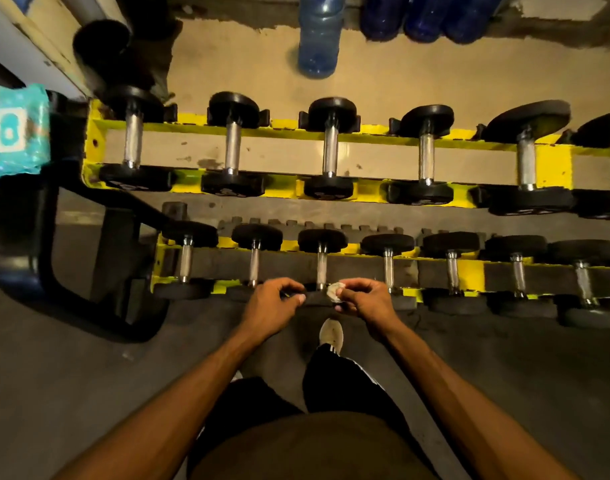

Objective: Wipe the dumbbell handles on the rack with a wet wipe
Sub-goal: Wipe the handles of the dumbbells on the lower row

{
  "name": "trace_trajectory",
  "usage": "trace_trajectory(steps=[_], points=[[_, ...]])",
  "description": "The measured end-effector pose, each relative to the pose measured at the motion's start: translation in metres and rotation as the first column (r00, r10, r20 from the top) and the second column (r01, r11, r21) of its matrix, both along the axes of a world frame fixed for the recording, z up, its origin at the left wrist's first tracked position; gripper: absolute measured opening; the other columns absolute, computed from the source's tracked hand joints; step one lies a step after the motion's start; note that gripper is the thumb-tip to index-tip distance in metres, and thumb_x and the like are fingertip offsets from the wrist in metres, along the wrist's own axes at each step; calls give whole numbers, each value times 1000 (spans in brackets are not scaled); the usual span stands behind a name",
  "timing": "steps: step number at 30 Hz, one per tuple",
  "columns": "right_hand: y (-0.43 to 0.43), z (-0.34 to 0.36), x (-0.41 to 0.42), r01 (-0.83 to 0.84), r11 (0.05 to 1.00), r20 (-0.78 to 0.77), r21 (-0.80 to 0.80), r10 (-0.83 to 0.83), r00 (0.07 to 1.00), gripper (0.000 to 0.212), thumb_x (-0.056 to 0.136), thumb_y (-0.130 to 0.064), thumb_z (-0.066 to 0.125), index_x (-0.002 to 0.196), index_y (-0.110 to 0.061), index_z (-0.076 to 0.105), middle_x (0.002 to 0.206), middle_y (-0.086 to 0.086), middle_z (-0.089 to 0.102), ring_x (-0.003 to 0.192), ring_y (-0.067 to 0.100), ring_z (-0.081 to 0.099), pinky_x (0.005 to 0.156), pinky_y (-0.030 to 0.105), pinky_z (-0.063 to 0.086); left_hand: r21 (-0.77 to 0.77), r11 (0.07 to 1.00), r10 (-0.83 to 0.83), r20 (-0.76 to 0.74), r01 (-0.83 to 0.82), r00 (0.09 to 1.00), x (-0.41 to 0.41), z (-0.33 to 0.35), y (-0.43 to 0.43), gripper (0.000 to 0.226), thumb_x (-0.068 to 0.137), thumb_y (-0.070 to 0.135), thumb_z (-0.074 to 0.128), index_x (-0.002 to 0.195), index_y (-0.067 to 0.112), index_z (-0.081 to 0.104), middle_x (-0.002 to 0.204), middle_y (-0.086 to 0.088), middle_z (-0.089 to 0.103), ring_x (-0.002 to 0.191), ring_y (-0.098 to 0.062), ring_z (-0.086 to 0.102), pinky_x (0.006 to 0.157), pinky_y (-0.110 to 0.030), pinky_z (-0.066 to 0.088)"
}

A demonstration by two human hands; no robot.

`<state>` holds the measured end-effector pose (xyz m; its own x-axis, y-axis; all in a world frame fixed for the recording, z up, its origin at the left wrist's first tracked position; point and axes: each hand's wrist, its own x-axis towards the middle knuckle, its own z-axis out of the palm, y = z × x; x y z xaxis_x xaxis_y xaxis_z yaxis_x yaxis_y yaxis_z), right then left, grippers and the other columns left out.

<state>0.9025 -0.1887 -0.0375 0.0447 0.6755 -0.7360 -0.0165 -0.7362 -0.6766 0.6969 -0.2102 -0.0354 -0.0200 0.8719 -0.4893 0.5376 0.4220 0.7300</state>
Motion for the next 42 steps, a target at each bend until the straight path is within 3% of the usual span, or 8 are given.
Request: trace_trajectory(steps=[9, 21, 25, 27, 31, 34, 38, 42], points=[[58, -141, 18, -146, 988, 160, -47, 152, 975, 27, 80, 8, 74, 82, -19, 75, 81, 5, 73, 79, 19, 67, 72, 33, 59, -79, 997, 4, -87, -11, 996, 24, -123, 31, 25, 86, 21, 76, 111, 20, 74, 104, 7, 71, 91, -6, 67, 90, -32, 57], [78, -300, 23, -485, 873, 277, 49, 455, 846, 39, 73, 2, 83, 106, -15, 75, 101, 3, 74, 96, 16, 71, 90, 32, 57, 173, 980, -73, -159, 101, 985, 28, -289, 21, 27, 78, 42, 73, 98, 24, 71, 102, 5, 65, 98, -18, 61, 86, -37, 52], [86, -303, 26, -853, 428, 527, 297, 672, 521, 23, 79, -6, 80, 99, -17, 79, 93, -1, 72, 84, 11, 68, 76, 28, 57, 249, 968, -11, -134, 44, 991, 28, -300, 13, 24, 77, 38, 78, 90, 19, 69, 96, 5, 64, 92, -17, 60, 80, -37, 52], [94, -294, 19, -967, 149, 676, 206, 693, 250, 16, 87, -17, 67, 99, -19, 78, 99, 0, 70, 90, 17, 67, 71, 26, 49, 276, 961, 3, -110, 28, 994, 27, -303, 12, 24, 77, 36, 80, 88, 17, 69, 94, 4, 64, 91, -19, 61, 79, -39, 52], [110, -279, -22, -972, -177, 779, -152, 583, -228, 20, 93, -28, 50, 97, -17, 66, 107, 5, 65, 93, 29, 63, 61, 28, 30, 306, 952, 19, -68, 3, 997, 26, -305, 12, 25, 75, 32, 83, 85, 13, 71, 92, 0, 65, 90, -23, 63, 78, -43, 53], [125, -277, -54, -912, -324, 740, -253, 543, -398, 22, 97, -27, 49, 105, -14, 65, 106, 9, 67, 98, 30, 63, 71, 31, 39, 286, 958, 38, -56, -20, 998, 26, -304, 11, 25, 74, 32, 83, 85, 12, 72, 92, 0, 63, 88, -20, 61, 76, -40, 53], [139, -274, -48, -922, -335, 651, -193, 660, -376, 15, 89, -24, 60, 99, -15, 67, 81, 1, 52, 77, 21, 50, 64, 26, 33, 242, 969, 47, -6, -44, 999, 26, -303, 13, 26, 74, 36, 81, 85, 15, 71, 94, 4, 60, 90, -19, 60, 76, -42, 54], [126, -278, 4, -986, -166, 615, 17, 779, -121, 8, 86, -21, 68, 92, -17, 72, 90, 1, 67, 82, 15, 61, 71, 31, 48, 231, 971, 67, 10, -68, 998, 26, -309, 9, 27, 76, 42, 77, 87, 19, 70, 96, 6, 60, 93, -21, 61, 77, -45, 54]])
